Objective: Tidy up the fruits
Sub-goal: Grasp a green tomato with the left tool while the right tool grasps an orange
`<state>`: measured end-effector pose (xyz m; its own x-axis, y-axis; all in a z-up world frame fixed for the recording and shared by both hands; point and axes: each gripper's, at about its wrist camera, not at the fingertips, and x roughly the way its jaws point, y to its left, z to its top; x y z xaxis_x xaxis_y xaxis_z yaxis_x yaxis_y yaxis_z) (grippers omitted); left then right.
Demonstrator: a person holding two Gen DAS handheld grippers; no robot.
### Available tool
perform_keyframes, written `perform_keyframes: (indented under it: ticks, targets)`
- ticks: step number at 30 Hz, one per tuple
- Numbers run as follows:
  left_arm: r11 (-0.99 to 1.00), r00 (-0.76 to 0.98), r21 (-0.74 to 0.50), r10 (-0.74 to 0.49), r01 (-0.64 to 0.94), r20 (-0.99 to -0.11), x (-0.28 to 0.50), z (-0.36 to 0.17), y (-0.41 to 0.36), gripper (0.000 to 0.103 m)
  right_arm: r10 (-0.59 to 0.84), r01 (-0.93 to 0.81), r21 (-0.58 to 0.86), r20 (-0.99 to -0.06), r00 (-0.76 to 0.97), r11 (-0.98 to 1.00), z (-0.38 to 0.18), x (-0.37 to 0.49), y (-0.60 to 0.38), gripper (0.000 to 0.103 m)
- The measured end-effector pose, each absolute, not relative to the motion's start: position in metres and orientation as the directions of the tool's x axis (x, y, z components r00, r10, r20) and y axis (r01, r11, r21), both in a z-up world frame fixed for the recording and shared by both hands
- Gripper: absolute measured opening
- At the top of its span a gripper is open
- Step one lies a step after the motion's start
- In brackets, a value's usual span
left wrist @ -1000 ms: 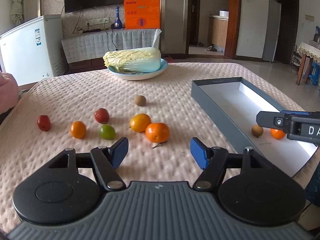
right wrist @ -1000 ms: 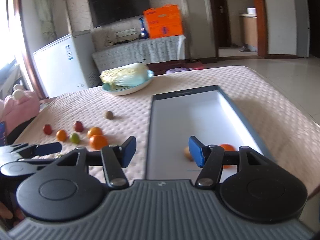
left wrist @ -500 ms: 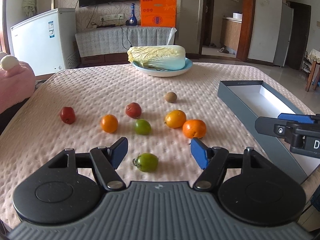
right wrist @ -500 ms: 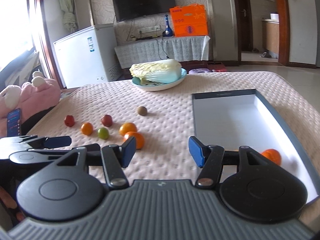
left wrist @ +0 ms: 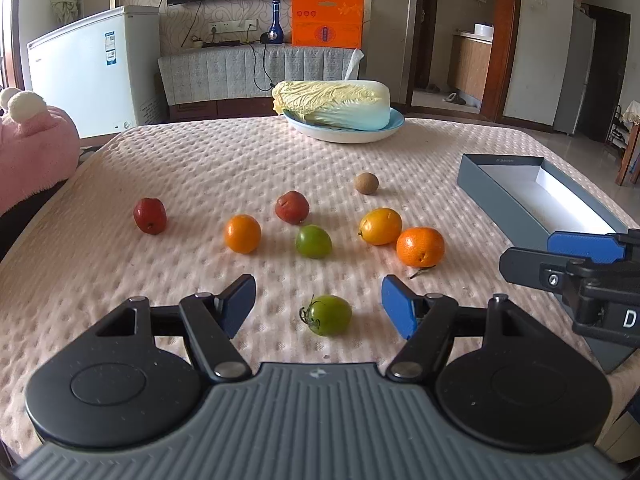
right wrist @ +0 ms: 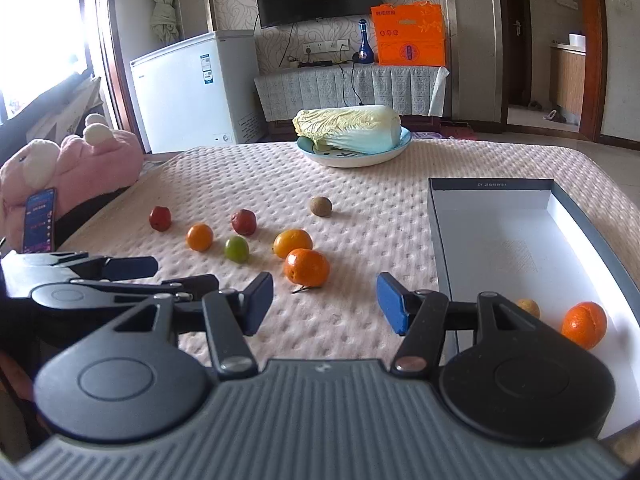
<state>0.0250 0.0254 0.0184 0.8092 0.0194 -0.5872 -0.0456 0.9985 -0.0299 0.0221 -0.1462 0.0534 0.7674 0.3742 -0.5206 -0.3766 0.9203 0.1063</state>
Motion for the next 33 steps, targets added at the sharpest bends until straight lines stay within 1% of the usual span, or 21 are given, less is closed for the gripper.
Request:
perform_keyframes:
  ticks: [9,14,22,25,33]
  targets:
    - [0.998,0.806,-0.037,0.011,-0.041,-0.591,0.028,0.013,0.028,0.074,0.386,-0.397,0.099,-0.531,0.755,0.912,0.047,0.025,-0.135,0.059]
    - [0.998,0.809,-0.054,0.003,-0.043,-0.588,0.028,0.013,0.031,0.074,0.394,-0.405,0.103,-0.534,0.748,0.909,0.045,0.028,-0.13,0.054]
    - [0.997,0.797,-0.062,-0.003,-0.044,-0.604,0.03,0.007,0.037,0.074,0.381,-0.391,0.106,-0.556,0.739,0.914,0.035,0.041,-0.121,0.053]
    - [0.997,0.794,-0.069,-0.006,-0.045,-0.608,0.03,0.005,0.04,0.074,0.378,-0.387,0.108,-0.56,0.737,0.916,0.032,0.047,-0.117,0.05]
    - [0.997,0.778,-0.072,-0.036,-0.012,-0.627,0.035,-0.003,0.043,0.074,0.369,-0.372,0.117,-0.569,0.735,0.921,0.025,0.062,-0.11,0.05]
